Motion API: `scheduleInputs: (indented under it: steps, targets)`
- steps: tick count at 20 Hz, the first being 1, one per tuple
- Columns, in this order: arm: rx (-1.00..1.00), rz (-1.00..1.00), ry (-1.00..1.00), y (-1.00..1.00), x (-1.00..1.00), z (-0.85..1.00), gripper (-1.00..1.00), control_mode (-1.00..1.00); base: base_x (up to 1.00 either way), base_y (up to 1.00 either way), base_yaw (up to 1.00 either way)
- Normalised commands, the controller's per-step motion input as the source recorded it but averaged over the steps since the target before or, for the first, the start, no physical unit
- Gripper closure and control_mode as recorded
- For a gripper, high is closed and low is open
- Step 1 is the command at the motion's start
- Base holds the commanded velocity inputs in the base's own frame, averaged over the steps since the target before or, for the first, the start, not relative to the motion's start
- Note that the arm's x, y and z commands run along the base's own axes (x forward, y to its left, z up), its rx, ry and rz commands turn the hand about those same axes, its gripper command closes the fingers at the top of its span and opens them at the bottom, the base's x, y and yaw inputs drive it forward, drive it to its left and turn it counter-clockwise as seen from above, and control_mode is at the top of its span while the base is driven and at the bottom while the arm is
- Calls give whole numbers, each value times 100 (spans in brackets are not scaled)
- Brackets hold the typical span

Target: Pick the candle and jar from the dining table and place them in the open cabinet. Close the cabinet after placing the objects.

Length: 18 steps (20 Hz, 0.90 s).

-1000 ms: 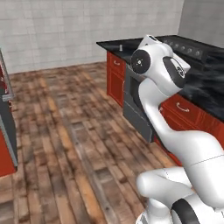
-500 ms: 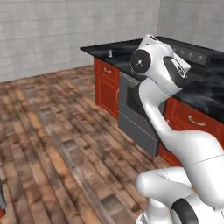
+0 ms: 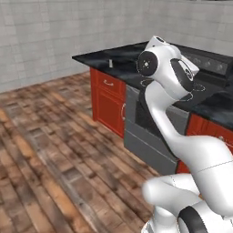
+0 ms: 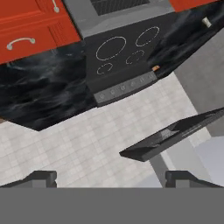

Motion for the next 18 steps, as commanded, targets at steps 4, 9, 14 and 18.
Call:
scheduleInputs:
  steps: [4, 9, 14, 18]
  targets:
    - [0, 0, 0, 0, 0, 0, -100, 100, 93, 80, -25]
    - [0, 0, 0, 0, 0, 0, -100, 100, 94, 83, -24]
    - [0, 0, 0, 0, 0, 0, -100, 100, 92, 81, -23]
    - [0, 0, 0, 0, 0, 0, -100, 100, 92, 81, -22]
